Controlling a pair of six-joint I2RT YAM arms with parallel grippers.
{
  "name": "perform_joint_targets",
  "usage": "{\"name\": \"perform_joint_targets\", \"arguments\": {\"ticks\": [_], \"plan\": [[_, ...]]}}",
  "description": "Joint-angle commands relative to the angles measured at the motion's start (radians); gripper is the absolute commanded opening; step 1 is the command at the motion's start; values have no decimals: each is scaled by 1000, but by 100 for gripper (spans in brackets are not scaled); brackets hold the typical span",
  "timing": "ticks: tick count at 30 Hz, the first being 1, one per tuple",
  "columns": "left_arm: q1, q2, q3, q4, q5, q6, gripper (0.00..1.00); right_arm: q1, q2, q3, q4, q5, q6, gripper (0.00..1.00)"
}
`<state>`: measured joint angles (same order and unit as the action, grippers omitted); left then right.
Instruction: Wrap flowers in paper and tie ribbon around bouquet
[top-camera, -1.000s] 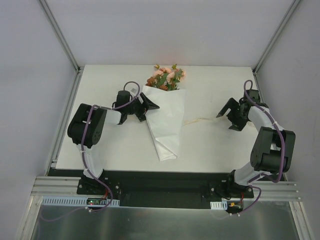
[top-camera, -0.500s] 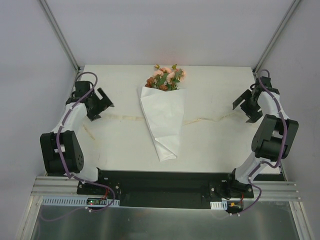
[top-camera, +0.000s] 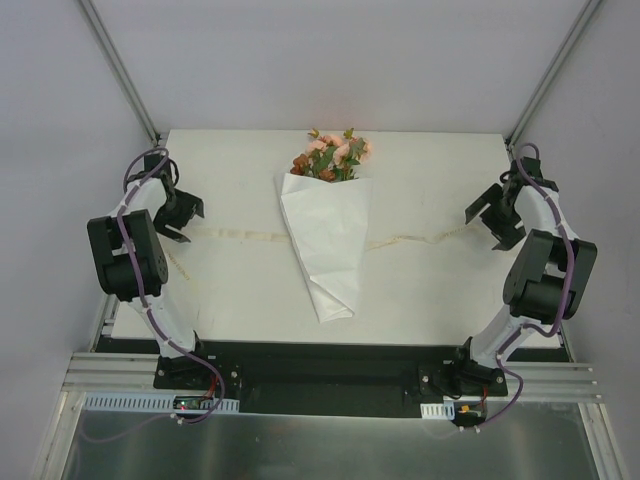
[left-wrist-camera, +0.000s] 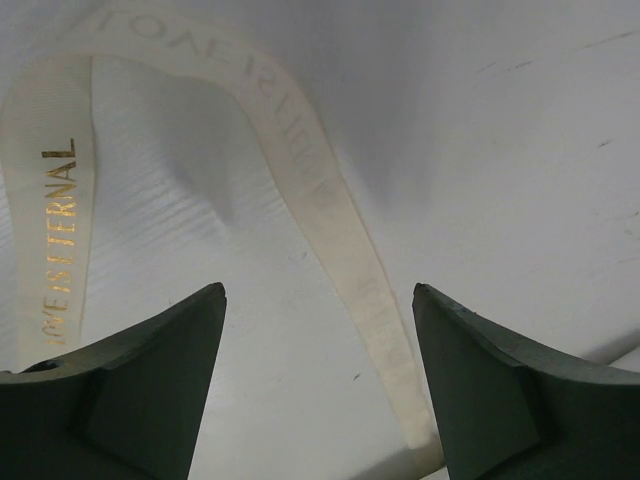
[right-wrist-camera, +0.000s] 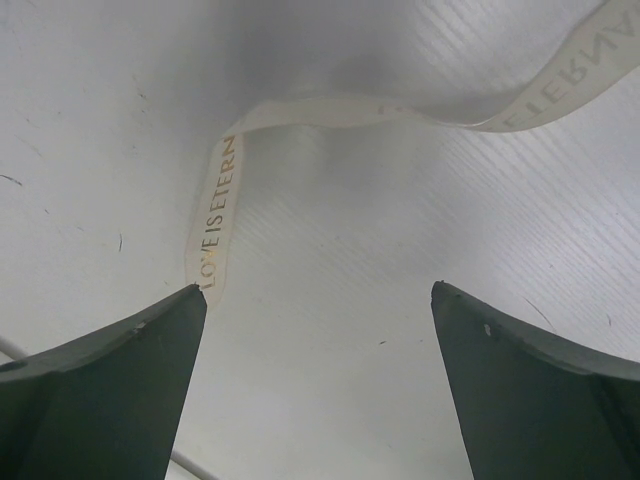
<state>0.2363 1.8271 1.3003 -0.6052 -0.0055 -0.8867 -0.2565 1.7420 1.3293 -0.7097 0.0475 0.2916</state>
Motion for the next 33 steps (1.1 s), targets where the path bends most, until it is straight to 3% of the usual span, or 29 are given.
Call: {"name": "perform_joint_targets", "arguments": {"ticks": [1,8,12,15,19,21,28,29,33], "plan": [[0,63,91,-70,-57,-136,74,0,-46,21,3,19,-6,99],[4,132,146,-120,-184,-150,74,-38,-4,47,-13,-17,0,99],[3,208,244,-148,-246,-114,65,-49,13,67,-19,-9,4,99],[6,241,277,-166,-289,-104,67,-58,43,96,-39,6,-3,99],[5,288,309,-186,-289,-109,65,-73,88,148,-74,44,-11,98],[5,305,313,-192,-286,-112,58,-76,117,174,-100,89,-11,97],[-9,273,320,-177,-301,-48,4,-101,188,235,-119,68,73,98],[-15,249,315,-176,-306,-37,0,-104,194,232,-113,66,113,98],[-83,158,261,-136,-301,15,0,-122,260,240,-117,31,262,98]]}}
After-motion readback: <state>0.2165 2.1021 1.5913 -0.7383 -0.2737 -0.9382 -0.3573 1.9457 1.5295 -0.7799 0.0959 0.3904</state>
